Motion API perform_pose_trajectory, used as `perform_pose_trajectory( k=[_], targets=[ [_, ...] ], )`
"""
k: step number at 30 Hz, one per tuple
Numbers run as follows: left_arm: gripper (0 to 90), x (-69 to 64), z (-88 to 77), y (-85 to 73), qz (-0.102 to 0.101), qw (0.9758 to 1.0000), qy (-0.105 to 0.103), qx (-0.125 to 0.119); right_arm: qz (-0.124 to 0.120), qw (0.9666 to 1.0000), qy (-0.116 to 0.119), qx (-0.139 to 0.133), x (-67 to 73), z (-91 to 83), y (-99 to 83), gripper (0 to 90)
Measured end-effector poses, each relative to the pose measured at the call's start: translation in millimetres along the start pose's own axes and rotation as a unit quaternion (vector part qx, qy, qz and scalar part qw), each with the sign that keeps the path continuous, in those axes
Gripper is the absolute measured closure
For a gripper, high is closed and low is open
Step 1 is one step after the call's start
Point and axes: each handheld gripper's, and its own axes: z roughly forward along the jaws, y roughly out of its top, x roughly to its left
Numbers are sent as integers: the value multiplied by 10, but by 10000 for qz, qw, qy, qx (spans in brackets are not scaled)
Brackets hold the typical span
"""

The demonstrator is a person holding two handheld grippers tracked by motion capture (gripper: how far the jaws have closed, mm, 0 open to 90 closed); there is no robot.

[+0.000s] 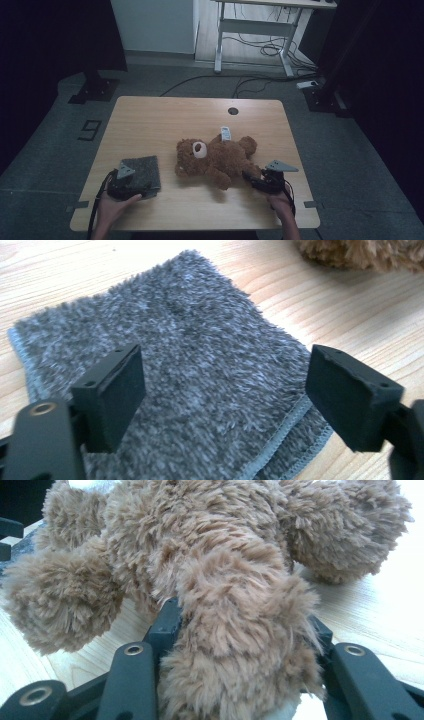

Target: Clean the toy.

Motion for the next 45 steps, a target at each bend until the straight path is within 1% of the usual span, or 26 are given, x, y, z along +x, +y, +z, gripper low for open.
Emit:
perform_pose_trajectory(
  k=[2,3,4,5,7,10,13,14,17,19,22,26,29,34,36,38,41,45],
  targets=[
    [147,-9,17,-1,14,10000,9,19,5,10000,3,5,-1,2,-1,503],
    [146,-24,56,-5,51,9999,87,71,8,10000,2,8,-1,3,-1,503],
    [146,-24,56,-5,51,9999,87,71,8,10000,2,8,-1,3,-1,503],
    [146,-28,76,-9,65,9998,127,106,10,10000,0,11,0,4,-2,502],
    [143,-41,140,-28,145,9994,179,264,-2,10000,-4,20,2,3,-2,501],
    [141,-62,177,-35,169,9991,200,321,8,10000,-3,19,-1,4,-3,499],
    [141,-48,186,-45,132,9992,165,327,16,10000,-2,21,-2,5,-3,498],
    [134,-22,205,-75,43,9995,97,298,15,10000,-6,22,-1,5,-3,497],
    [133,-25,205,-81,79,9995,113,301,16,10000,-14,30,3,5,-3,497],
    [134,-24,207,-84,68,9995,111,300,29,10000,-15,45,7,3,-4,496],
    [139,-18,206,-99,73,9996,99,253,22,10000,-21,54,9,3,-5,496],
    [160,-7,197,-108,78,9997,90,223,14,10000,-31,51,9,7,-7,494],
    [226,19,175,-127,48,9998,127,142,11,10000,-42,52,13,7,-8,494],
    [443,68,135,-148,47,9998,165,30,7,10000,-54,53,16,7,-9,493],
    [536,66,129,-149,42,9998,190,2,2,10000,-59,52,17,8,-8,493],
    [606,57,127,-146,59,9998,209,-3,6,10000,-59,50,15,9,-9,492],
    [674,47,127,-142,42,9996,262,-10,-6,10000,-64,51,16,7,-7,492],
    [725,53,118,-135,-14,9996,278,-31,6,10000,-59,54,13,4,-6,491]
  ],
)
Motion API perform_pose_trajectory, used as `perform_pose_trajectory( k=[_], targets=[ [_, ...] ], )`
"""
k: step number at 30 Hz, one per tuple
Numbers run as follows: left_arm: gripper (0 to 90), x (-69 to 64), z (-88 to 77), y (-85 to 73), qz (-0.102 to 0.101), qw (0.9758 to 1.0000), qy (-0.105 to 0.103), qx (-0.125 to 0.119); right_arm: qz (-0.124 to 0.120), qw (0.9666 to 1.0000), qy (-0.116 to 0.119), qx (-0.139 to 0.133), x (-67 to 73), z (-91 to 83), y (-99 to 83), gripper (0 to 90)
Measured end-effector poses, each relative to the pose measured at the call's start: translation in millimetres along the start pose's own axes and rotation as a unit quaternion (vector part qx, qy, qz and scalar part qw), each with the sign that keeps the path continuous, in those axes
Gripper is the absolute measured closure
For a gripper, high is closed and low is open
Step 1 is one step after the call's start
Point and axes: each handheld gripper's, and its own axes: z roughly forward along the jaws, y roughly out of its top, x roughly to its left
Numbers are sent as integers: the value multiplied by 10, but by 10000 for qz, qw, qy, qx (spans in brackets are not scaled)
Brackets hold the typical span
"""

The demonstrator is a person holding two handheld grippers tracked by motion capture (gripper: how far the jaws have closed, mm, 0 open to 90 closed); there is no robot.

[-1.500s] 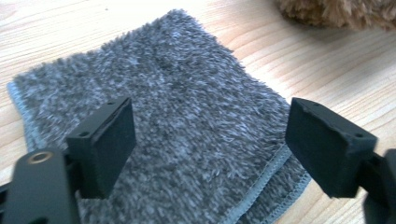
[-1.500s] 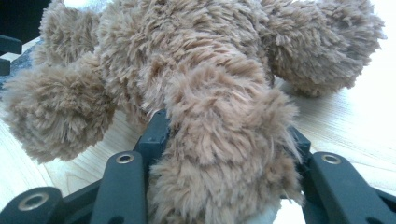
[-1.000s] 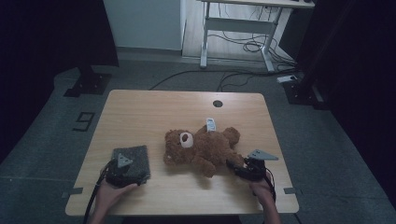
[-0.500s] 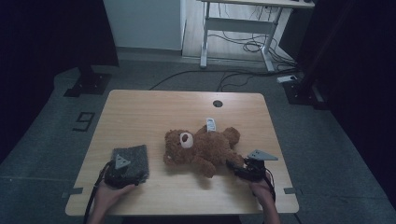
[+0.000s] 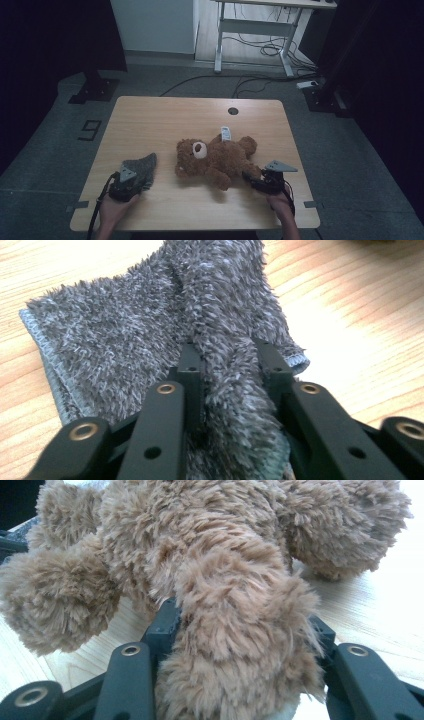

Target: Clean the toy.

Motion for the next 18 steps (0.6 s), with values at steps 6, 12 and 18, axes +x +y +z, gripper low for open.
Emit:
perform_pose_trajectory(
  k=[6,12,18],
  targets=[
    [750,37,-77,19,-104,9997,-102,-189,0,10000,-1,-17,-5,-2,2,489],
    [750,67,-203,54,-297,9971,-391,-583,-6,10000,3,-27,-8,0,2,489],
    [750,64,-247,69,-342,9957,-497,-701,22,10000,35,-14,-13,0,1,496]
  ],
)
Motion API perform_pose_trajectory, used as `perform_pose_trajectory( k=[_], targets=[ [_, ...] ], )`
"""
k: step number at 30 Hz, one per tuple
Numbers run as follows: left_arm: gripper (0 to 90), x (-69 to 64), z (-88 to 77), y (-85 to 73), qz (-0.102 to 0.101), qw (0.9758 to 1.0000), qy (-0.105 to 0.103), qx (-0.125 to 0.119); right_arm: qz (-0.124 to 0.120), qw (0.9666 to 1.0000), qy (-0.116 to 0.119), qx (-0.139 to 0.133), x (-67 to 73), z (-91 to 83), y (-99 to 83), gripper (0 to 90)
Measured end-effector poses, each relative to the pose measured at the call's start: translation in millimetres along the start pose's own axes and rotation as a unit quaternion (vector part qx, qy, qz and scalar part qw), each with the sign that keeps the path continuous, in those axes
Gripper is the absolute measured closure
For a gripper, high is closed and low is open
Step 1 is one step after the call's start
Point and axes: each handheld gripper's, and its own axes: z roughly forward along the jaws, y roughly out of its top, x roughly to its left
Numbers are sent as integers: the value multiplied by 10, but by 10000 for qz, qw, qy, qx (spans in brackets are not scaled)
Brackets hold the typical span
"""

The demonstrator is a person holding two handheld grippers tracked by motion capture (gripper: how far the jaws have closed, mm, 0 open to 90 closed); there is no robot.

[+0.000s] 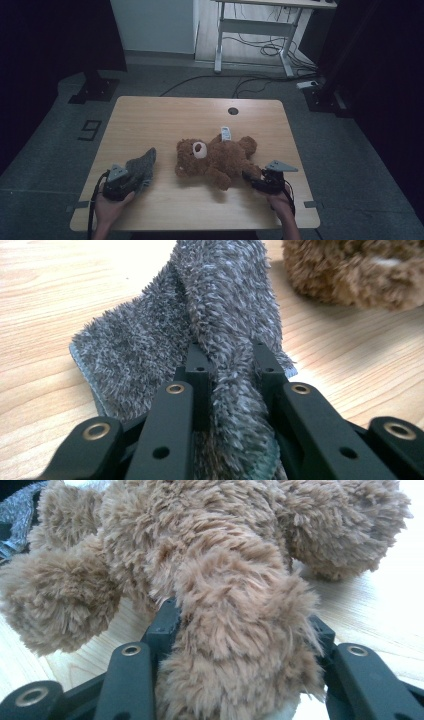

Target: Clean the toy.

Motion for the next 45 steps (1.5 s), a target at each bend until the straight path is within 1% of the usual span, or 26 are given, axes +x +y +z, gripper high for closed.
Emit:
perform_pose_trajectory(
  k=[5,6,7,8,11,13,15,19,23,24,25,26,29,31,32,33,34,36,37,39,43,45],
  targets=[
    [750,-38,-62,46,-30,9998,-109,-185,46,9999,88,13,-6,2,-1,523],
    [750,-38,-62,46,-30,9998,-109,-185,46,9999,88,13,-6,2,-1,523],
    [750,-53,-88,66,-33,9996,-140,-253,51,9999,119,29,-7,-1,0,532],
    [750,-53,-88,66,-33,9996,-140,-253,51,9999,119,29,-7,-1,0,532],
    [750,-106,-129,127,36,9991,-192,-368,49,9999,122,12,-6,4,2,535],
    [750,-154,-139,174,105,9988,-256,-407,76,9999,123,-27,-13,16,5,536],
    [750,-218,-139,227,212,9984,-308,-429,119,9999,111,-58,-19,30,16,536],
    [749,-362,-111,340,427,9972,-398,-459,124,9998,86,-102,-31,56,34,537],
    [749,-476,-70,425,552,9960,-478,-516,122,9998,101,-123,-46,67,38,535],
    [749,-501,-60,438,606,9957,-471,-518,115,9998,103,-121,-48,67,39,535],
    [749,-501,-60,438,606,9957,-471,-518,109,9998,104,-120,-50,67,41,534],
    [749,-544,-34,457,652,9953,-495,-513,105,9998,104,-118,-51,68,43,534],
    [750,-577,-3,471,653,9951,-524,-519,113,9998,100,-123,-51,70,47,534],
    [749,-611,46,506,620,9945,-656,-529,106,9998,102,-120,-52,71,50,534],
    [750,-611,46,506,620,9945,-656,-529,106,9998,102,-120,-52,71,50,534],
    [749,-642,86,544,609,9939,-751,-533,115,9998,99,-126,-51,72,50,534],
    [749,-665,110,566,600,9936,-802,-522,120,9998,99,-129,-52,73,50,534],
    [749,-691,139,588,616,9932,-842,-509,125,9998,100,-131,-52,74,50,534],
    [749,-752,203,631,627,9926,-923,-489,129,9998,95,-135,-52,76,51,534],
    [749,-834,268,682,651,9911,-1055,-479,122,9998,91,-136,-51,76,53,532],
    [750,-1061,408,804,802,9874,-1283,-469,137,9998,98,-135,-57,82,56,532],
    [750,-1190,499,863,909,9856,-1353,-450,144,9998,90,-144,-55,84,58,532]
  ],
)
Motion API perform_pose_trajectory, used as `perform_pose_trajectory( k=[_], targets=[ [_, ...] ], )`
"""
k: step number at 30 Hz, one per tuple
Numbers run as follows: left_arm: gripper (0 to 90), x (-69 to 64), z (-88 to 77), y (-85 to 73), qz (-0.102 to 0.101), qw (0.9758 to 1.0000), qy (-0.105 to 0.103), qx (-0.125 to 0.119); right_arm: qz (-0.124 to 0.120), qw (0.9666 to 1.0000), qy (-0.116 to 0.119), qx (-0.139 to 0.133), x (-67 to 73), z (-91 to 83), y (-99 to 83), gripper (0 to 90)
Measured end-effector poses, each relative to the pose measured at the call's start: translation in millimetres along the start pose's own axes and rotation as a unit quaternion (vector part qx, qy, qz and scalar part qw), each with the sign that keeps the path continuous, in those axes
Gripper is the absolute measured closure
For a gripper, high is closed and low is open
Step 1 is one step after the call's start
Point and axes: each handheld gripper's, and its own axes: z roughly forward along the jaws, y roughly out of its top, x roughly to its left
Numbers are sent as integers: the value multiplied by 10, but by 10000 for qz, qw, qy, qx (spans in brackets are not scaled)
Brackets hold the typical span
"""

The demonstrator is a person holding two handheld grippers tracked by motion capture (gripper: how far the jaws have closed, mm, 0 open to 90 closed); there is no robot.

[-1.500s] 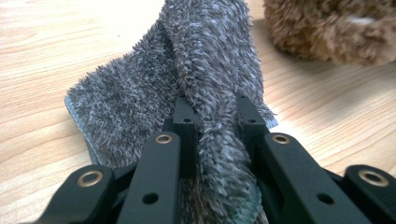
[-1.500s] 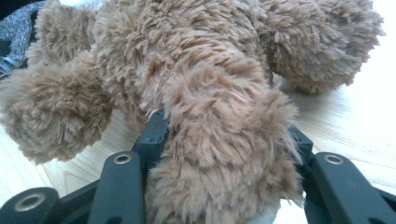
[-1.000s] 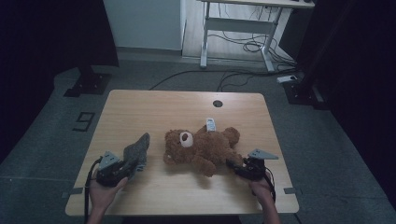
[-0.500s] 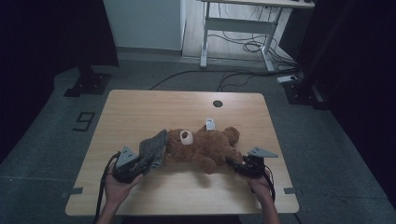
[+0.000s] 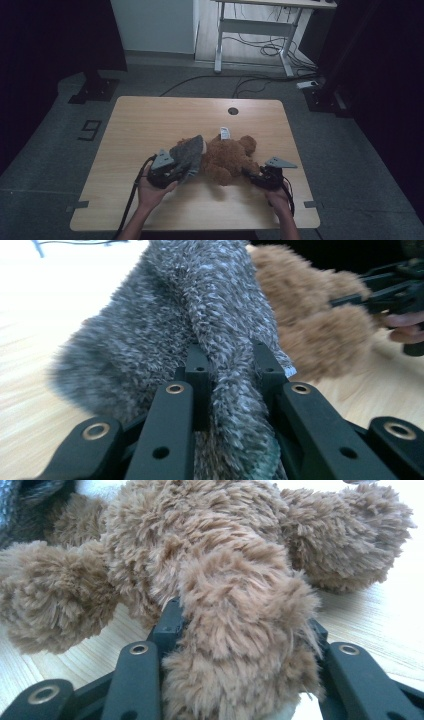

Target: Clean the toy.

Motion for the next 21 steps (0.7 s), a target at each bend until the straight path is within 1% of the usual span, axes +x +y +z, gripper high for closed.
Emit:
perform_pose_trajectory(
  k=[2,3,4,6,7,8,9,10,11,13,15,16,17,18,20,21],
  targets=[
    [750,-76,126,55,107,9999,-89,57,12,10000,6,-8,-3,2,0,532],
    [750,-76,126,55,107,9999,-89,57,12,10000,6,-8,-3,2,0,532],
    [750,-133,247,75,156,9997,-153,141,1,10000,14,3,-6,-1,0,532],
    [750,-162,363,51,138,9993,-218,260,2,10000,26,7,-12,-5,0,532],
    [750,-162,363,51,138,9993,-218,260,2,10000,26,7,-12,-5,0,532],
    [750,-191,448,-5,167,9988,-244,393,21,10000,34,-5,-19,-5,-2,532],
    [750,-191,448,-5,167,9988,-244,393,21,10000,41,-6,-20,-4,-3,533],
    [750,-196,474,-38,187,9986,-210,457,21,10000,41,-6,-20,-4,-3,533],
    [753,-182,473,-94,158,9986,-98,493,9,10000,57,10,-25,-7,-6,534],
    [755,-175,449,-111,162,9987,-68,488,-36,10000,75,11,-36,-17,-10,537],
    [756,-163,382,-140,225,9985,28,504,-20,9999,115,-5,-56,-27,-18,541],
    [756,-123,298,-180,259,9982,97,523,-1,9999,146,-15,-67,-30,-23,542],
    [756,-123,298,-180,259,9982,97,523,-1,9999,146,-15,-67,-30,-23,542],
    [756,-93,252,-207,227,9984,127,511,17,9998,211,-16,-89,-33,-32,543],
    [756,-15,149,-270,123,9987,185,466,32,9997,243,-34,-98,-29,-38,543],
    [756,70,44,-334,57,9986,289,447,32,9997,247,-37,-98,-28,-38,542]
  ],
)
